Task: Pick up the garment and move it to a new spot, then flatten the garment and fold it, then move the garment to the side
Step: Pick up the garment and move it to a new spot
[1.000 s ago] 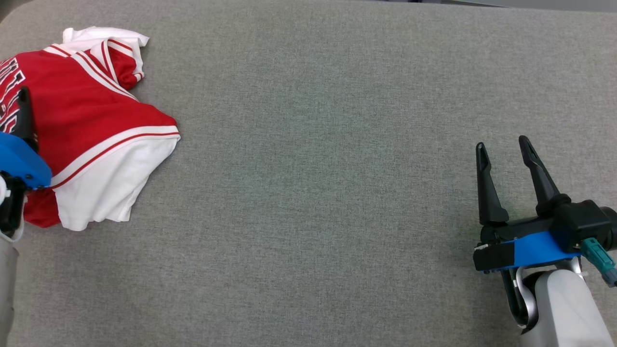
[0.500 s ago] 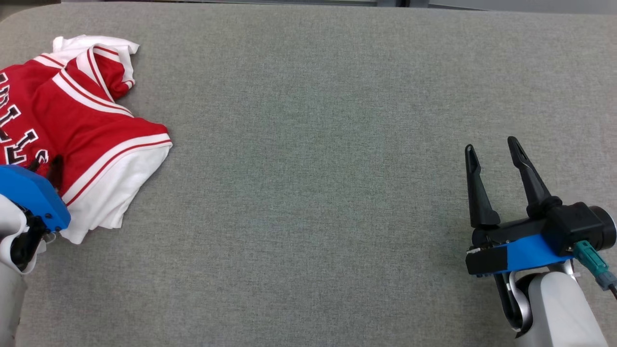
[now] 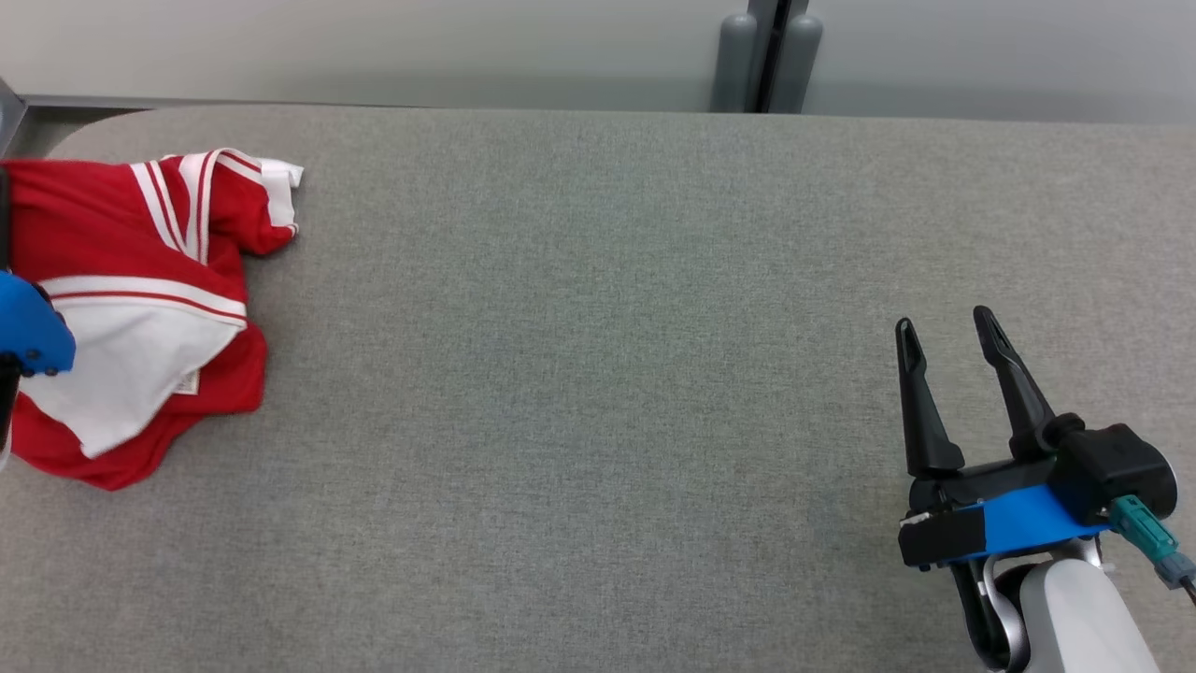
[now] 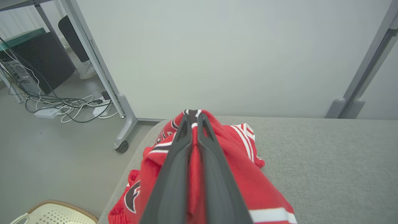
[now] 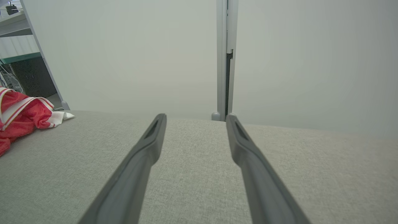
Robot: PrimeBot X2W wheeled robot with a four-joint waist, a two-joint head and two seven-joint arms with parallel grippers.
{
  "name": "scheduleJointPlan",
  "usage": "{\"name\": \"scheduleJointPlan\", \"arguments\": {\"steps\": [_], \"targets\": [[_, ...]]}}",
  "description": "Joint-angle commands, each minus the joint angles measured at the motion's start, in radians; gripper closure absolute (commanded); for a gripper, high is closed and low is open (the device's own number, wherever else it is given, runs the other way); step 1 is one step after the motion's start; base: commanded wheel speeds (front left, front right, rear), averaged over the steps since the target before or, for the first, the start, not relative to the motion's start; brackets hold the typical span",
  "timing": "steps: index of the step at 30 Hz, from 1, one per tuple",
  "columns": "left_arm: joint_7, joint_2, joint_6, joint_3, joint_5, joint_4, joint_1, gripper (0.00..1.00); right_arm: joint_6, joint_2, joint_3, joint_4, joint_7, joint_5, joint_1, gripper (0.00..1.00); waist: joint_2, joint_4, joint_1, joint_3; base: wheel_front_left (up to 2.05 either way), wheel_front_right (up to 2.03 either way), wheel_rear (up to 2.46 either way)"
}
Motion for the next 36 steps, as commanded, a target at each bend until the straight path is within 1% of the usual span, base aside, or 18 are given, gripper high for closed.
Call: {"name": "scheduleJointPlan", "arguments": {"steps": [1, 5, 8, 9, 11, 15, 19, 24, 30, 36], "targets": [[-0.029, 0.003, 0.001, -0.009, 0.018, -0.021, -0.036, 1.0, 0.0, -0.005, 0.004, 0.004, -0.003, 0.011, 0.018, 0.0, 0.0, -0.017, 0.0002, -0.03, 0.0, 0.0, 0.0], [-0.072, 0.009, 0.012, -0.021, 0.06, -0.088, -0.087, 1.0, 0.0, -0.005, 0.005, 0.008, -0.003, 0.033, 0.033, 0.0, 0.0, -0.033, 0.0002, -0.066, 0.0, 0.0, 0.0], [-0.086, 0.01, 0.023, -0.027, 0.082, -0.163, -0.119, 1.0, 0.0, -0.005, 0.001, 0.028, -0.003, 0.052, 0.022, 0.0, 0.0, -0.053, 0.0002, -0.084, 0.0, 0.0, 0.0], [-0.086, 0.01, 0.023, -0.027, 0.082, -0.163, -0.119, 1.0, 0.0, -0.005, 0.001, 0.028, -0.003, 0.052, 0.022, 0.0, 0.0, -0.053, 0.0002, -0.084, 0.0, 0.0, 0.0], [-0.09, 0.01, 0.03, -0.032, 0.097, -0.223, -0.138, 1.0, 0.0, -0.005, -0.001, 0.037, -0.003, 0.06, 0.017, 0.0, 0.0, -0.07, 0.0002, -0.091, 0.0, 0.0, 0.0], [-0.075, 0.013, 0.053, -0.037, 0.112, -0.35, -0.169, 1.0, 0.0, -0.005, 0.007, 0.049, -0.003, 0.077, 0.001, 0.0, 0.0, -0.123, 0.0002, -0.096, 0.0, 0.0, 0.0], [-0.04, 0.013, 0.076, -0.042, 0.117, -0.477, -0.189, 1.0, 0.0, -0.005, 0.02, 0.052, -0.003, 0.097, -0.001, 0.0, 0.0, -0.19, 0.0002, -0.092, 0.0, 0.0, 0.0], [0.001, -0.008, 0.098, -0.045, 0.109, -0.594, -0.213, 1.0, 0.0, -0.005, 0.036, 0.046, -0.003, 0.121, -0.005, 0.0, 0.0, -0.274, 0.0002, -0.079, 0.0, 0.0, 0.0], [0.02, -0.051, 0.11, -0.072, 0.096, -0.645, -0.195, 1.0, 0.0, -0.004, 0.054, 0.04, -0.003, 0.141, -0.012, 0.0, 0.0, -0.341, 0.0002, -0.055, 0.0, 0.0, 0.0], [0.0, -0.109, 0.106, -0.121, 0.081, -0.611, -0.106, 1.0, 0.0, -0.005, 0.047, 0.033, -0.003, 0.143, -0.011, 0.0, 0.0, -0.344, 0.0002, -0.045, 0.0, 0.0, 0.0]]}}
